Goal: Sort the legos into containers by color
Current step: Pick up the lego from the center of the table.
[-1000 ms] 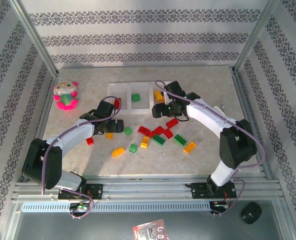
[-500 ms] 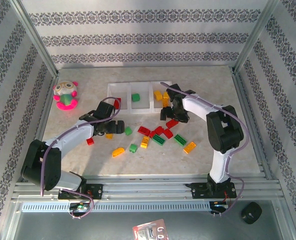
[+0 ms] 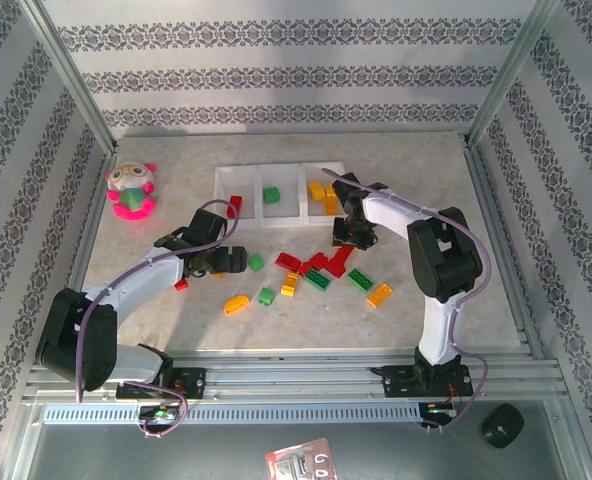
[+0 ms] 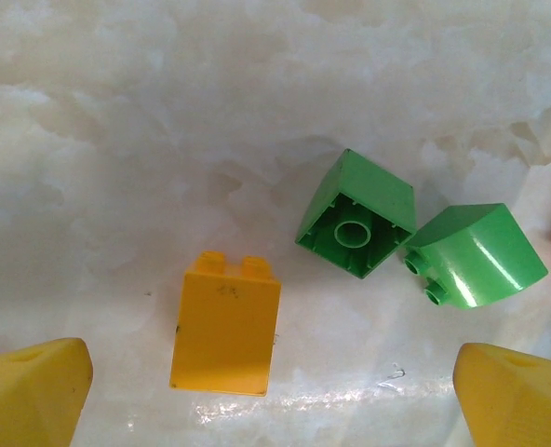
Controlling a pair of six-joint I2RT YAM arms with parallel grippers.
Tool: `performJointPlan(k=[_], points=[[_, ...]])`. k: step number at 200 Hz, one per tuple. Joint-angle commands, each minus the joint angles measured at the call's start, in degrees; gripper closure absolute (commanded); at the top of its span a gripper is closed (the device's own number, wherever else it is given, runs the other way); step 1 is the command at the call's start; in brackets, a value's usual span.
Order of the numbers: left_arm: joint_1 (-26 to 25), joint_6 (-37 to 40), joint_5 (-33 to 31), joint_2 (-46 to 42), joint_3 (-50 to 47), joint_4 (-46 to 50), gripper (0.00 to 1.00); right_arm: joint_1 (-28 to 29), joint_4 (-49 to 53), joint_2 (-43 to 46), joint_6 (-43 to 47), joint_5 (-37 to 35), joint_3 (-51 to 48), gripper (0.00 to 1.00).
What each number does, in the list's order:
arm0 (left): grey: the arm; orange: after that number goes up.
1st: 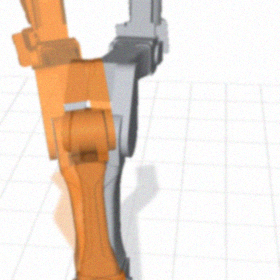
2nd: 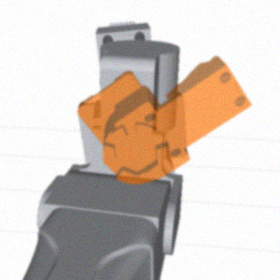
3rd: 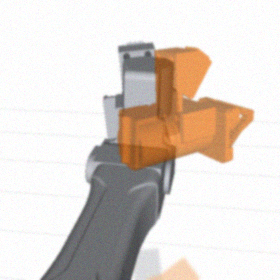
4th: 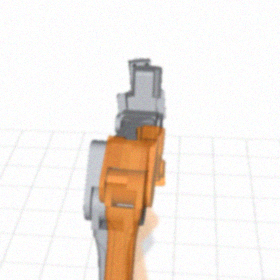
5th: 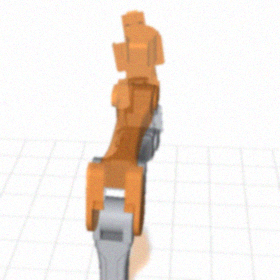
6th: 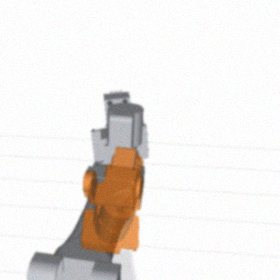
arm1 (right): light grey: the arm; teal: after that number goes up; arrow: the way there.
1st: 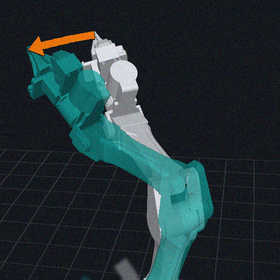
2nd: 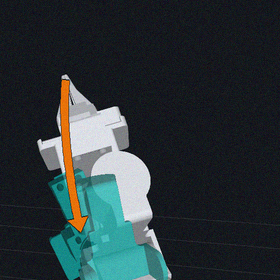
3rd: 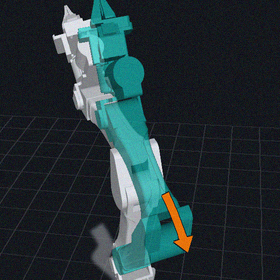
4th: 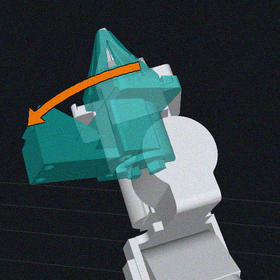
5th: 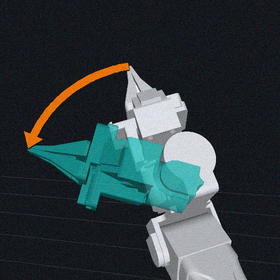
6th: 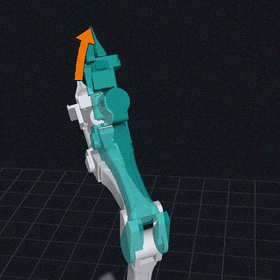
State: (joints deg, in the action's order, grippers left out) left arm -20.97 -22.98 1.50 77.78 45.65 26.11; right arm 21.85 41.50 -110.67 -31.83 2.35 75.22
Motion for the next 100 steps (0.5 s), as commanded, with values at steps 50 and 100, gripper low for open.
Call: performJointPlan(k=[50, 100], points=[[0.3, 3.0, 1.6, -4.4, -2.9, -6.6, 0.01, 0.7, -3.7, 12.1, 3.8, -2.0, -3.5, 0.69], [0.3, 6.6, 0.9, -6.8, -4.2, -7.8, 0.01, 7.7, -8.9, 13.0, 15.4, -0.5, 3.4, 0.69]])
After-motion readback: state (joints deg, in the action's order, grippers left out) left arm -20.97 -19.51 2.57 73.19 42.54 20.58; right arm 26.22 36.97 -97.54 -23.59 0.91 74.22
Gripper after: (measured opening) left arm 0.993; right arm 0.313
